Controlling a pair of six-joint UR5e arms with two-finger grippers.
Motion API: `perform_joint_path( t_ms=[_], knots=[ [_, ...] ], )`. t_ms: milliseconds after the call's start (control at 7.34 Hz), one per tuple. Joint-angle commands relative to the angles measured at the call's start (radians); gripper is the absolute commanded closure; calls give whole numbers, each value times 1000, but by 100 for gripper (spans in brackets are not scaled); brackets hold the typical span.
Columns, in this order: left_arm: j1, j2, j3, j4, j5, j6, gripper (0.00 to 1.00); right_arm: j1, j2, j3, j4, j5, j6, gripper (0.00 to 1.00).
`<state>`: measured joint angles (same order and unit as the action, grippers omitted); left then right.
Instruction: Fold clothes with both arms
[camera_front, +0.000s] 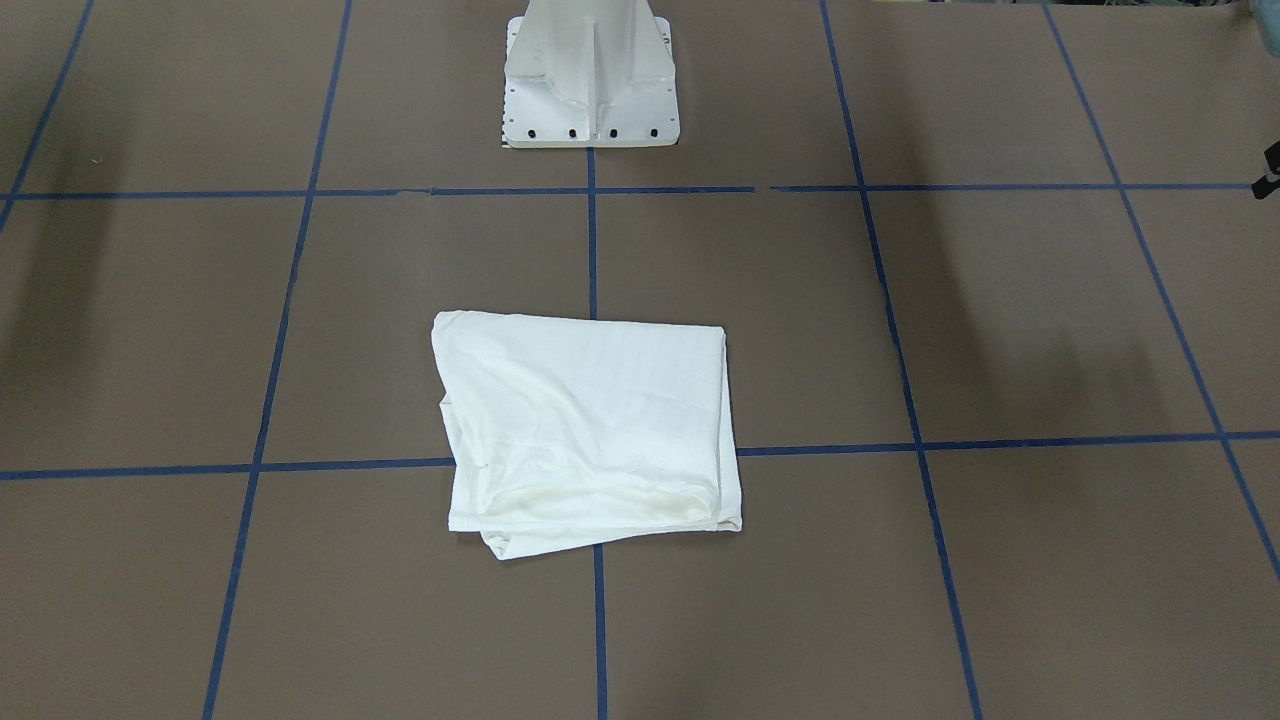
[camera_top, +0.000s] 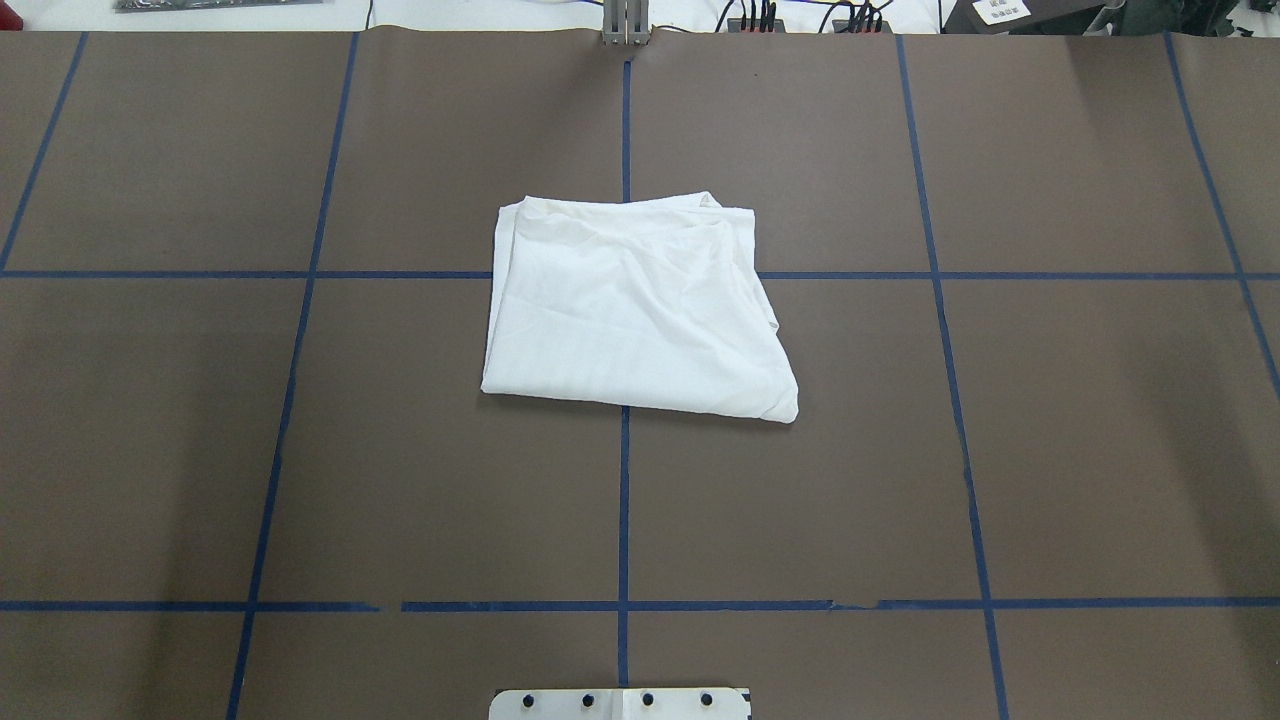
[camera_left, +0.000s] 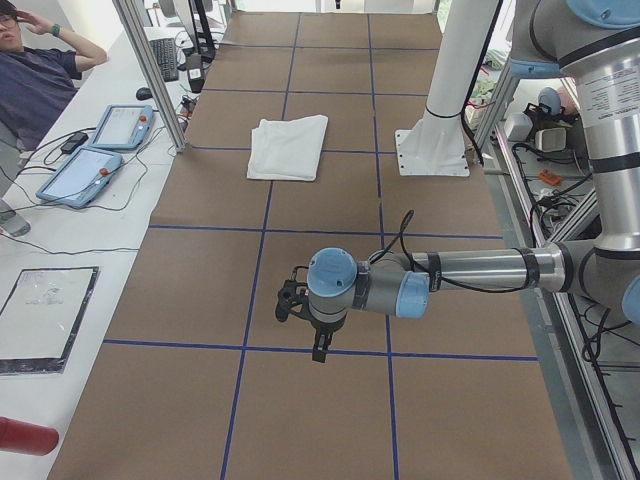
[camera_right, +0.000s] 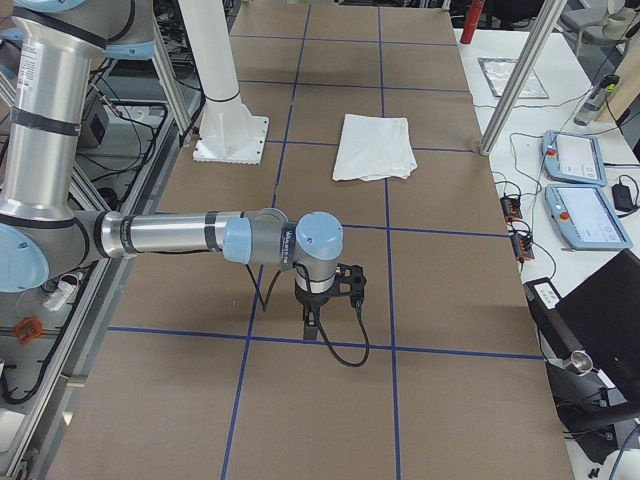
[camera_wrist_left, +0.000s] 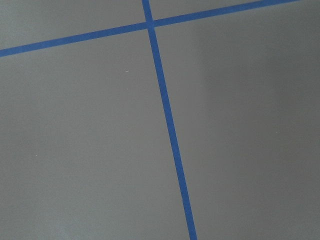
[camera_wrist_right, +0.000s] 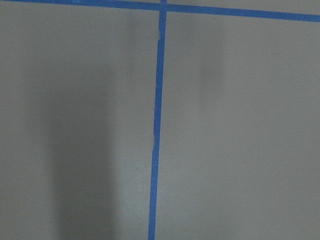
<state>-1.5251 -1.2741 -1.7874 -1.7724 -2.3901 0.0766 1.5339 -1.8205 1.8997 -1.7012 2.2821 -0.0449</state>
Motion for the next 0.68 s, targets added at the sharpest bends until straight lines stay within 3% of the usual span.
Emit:
perform_joint_path(
  t_ms=[0, 545],
  knots=[
    [-3, 5, 3, -4, 0, 2, 0, 0, 0, 2, 0, -1, 7, 0],
    [-3, 2, -3, -7, -1, 0, 0, 5, -2, -4, 0, -12, -6, 0]
  ],
)
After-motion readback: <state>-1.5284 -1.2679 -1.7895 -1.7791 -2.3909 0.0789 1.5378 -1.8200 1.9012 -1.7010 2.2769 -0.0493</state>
